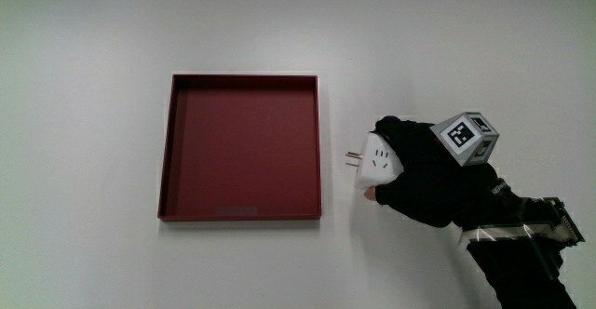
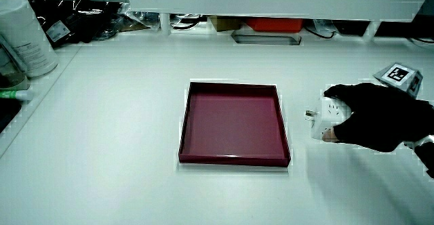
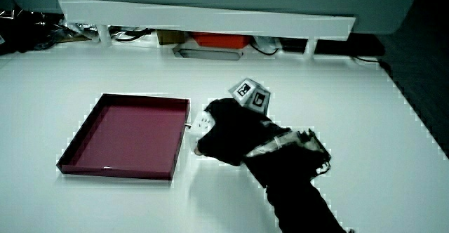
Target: Place socket
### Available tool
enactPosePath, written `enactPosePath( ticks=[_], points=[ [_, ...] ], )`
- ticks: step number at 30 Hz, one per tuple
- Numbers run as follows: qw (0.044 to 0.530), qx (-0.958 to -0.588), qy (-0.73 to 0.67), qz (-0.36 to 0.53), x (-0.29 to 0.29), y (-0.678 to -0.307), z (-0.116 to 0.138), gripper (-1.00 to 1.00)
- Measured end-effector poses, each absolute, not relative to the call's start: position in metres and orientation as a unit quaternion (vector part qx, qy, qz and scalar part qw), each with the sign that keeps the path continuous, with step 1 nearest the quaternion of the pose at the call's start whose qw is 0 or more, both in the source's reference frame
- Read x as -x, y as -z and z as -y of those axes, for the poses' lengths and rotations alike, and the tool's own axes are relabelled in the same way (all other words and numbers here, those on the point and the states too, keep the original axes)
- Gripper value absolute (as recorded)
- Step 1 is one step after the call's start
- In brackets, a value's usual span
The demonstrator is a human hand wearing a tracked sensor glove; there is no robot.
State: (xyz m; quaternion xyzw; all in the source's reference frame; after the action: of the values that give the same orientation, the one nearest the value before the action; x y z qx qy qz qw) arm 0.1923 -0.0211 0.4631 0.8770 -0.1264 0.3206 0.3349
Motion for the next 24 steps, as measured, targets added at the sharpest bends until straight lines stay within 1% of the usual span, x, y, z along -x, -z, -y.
enactPosePath(
  ticks=[7, 12, 14, 19, 20, 21, 24],
  points=[
    [0.355, -0.880, -0.300, 0.097, -0.204, -0.490, 0.019, 0.00],
    [0.360, -0.876, -0.307, 0.093, -0.205, -0.494, 0.017, 0.00],
    [0.362, -0.875, -0.308, 0.088, -0.209, -0.502, 0.017, 0.00],
    [0.366, -0.867, -0.329, 0.080, -0.212, -0.502, 0.018, 0.00],
    [0.389, -0.863, -0.314, 0.068, -0.214, -0.509, 0.017, 0.00],
    [0.370, -0.864, -0.332, 0.080, -0.213, -0.505, 0.017, 0.00],
    [0.371, -0.863, -0.334, 0.076, -0.214, -0.505, 0.017, 0.00]
  ],
)
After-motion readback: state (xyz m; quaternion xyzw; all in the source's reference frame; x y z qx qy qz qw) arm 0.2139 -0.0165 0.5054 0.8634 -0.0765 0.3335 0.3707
